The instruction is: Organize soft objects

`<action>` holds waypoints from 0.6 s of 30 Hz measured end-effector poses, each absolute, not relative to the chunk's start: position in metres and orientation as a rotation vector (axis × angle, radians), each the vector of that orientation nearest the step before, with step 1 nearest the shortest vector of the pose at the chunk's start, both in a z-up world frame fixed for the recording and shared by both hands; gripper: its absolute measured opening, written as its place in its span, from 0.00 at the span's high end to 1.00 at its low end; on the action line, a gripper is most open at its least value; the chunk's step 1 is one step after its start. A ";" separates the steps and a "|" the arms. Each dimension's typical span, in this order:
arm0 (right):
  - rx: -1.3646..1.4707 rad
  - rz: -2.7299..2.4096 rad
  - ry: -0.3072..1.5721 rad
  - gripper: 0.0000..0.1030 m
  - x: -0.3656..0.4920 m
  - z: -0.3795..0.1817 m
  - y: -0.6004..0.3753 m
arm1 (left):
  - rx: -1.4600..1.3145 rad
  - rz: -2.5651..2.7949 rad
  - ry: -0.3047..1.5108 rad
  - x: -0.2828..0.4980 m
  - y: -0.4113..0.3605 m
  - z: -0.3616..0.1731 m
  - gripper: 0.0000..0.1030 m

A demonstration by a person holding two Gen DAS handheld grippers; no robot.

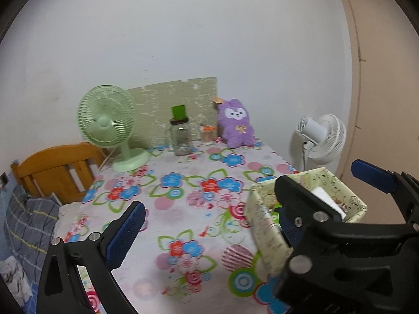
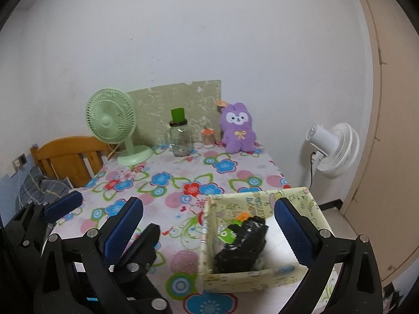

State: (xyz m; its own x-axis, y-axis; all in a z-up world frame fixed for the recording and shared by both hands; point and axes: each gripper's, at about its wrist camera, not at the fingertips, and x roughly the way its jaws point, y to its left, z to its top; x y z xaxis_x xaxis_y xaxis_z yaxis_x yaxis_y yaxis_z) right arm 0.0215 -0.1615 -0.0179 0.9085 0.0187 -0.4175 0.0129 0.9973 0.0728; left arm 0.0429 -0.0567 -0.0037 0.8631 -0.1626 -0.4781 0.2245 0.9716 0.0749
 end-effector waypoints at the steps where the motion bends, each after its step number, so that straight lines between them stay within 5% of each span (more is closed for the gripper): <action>1: 0.077 0.010 0.427 0.01 0.020 -0.017 -0.158 | 0.132 -0.188 0.485 0.041 -0.051 -0.002 0.00; 18: 0.086 0.032 0.366 0.01 -0.008 -0.004 -0.126 | 0.050 -0.062 0.450 0.017 0.023 0.006 0.00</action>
